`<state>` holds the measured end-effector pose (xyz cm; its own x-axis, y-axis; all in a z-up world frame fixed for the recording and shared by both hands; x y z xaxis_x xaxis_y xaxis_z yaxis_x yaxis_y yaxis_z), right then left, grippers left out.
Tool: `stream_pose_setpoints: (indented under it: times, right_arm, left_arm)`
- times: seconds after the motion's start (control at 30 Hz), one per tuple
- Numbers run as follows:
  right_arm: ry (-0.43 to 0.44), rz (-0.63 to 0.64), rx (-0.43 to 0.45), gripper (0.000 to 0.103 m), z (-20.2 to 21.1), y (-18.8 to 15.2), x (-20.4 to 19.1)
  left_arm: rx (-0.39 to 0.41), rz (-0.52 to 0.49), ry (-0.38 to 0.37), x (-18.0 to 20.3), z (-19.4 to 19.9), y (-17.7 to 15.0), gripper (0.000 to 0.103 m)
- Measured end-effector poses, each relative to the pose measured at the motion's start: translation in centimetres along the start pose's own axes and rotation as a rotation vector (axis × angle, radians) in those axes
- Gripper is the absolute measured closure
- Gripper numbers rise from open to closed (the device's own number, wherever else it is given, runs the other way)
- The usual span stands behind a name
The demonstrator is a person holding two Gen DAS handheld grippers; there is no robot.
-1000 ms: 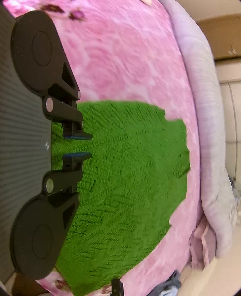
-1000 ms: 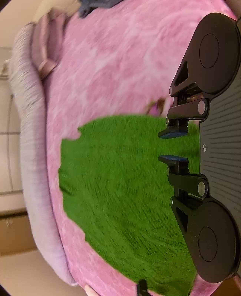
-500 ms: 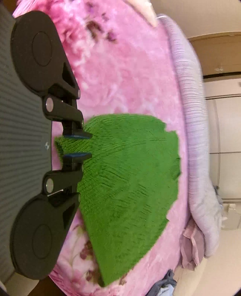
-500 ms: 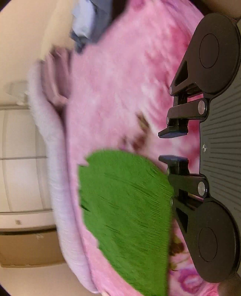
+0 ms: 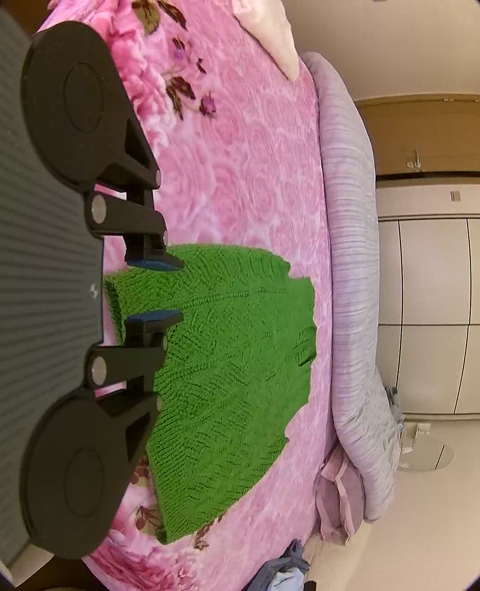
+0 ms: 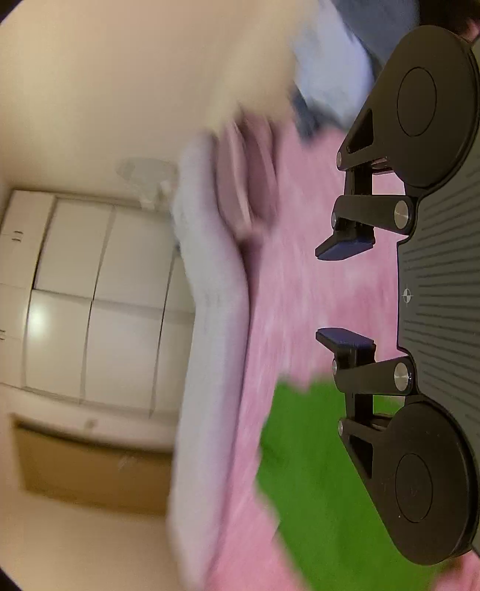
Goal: Fold clothes
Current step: 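Grasp the vest hem with both grippers and tug it straight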
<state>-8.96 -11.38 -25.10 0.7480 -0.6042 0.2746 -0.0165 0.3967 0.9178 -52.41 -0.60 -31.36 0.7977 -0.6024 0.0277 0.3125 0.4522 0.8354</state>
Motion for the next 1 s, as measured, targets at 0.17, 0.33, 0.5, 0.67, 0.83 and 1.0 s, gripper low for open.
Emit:
stream_pose_setpoints:
  times: [0.17, 0.33, 0.5, 0.67, 0.83, 1.0]
  right_arm:
    - [0.103, -0.254, -0.204, 0.060, 0.9, -2.1, -1.0]
    - [0.424, -0.424, -0.373, 0.060, 3.8, -7.8, -5.0]
    - [0.493, -0.622, -0.506, 0.060, 2.0, -10.9, -5.9]
    - [0.556, -0.765, -0.658, 0.060, -1.4, -12.2, -6.7]
    - [0.577, -0.827, -0.673, 0.061, -3.4, -12.3, -7.1]
    - [0.574, -0.776, -0.667, 0.097, -3.8, -11.8, -7.5]
  left_arm:
    - [-0.039, 0.025, 0.071, -1.6, -0.3, 0.0, 0.070]
    - [-0.099, 0.175, 0.021, -4.8, -2.6, 0.0, 0.066]
    - [-0.149, 0.366, -0.055, -8.0, -5.2, 0.0, 0.066]
    - [-0.202, 0.604, -0.169, -10.1, -8.0, -1.0, 0.066]
    - [-0.234, 0.663, -0.207, -9.5, -9.8, -2.2, 0.068]
    - [-0.242, 0.650, -0.285, -8.4, -10.5, -2.0, 0.098]
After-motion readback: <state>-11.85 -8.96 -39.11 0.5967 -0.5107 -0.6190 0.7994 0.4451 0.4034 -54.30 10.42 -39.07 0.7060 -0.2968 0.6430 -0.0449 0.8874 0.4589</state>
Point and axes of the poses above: each gripper's, at about its wrist camera, not at the fingertips, and z roughly against the way its jaws point, x to its right, y to its top, the point moved 1 cm from there along -z, roughly the way its jaws point, and after that the axes turned 6 degrees about -y, right-handed, at the moved point
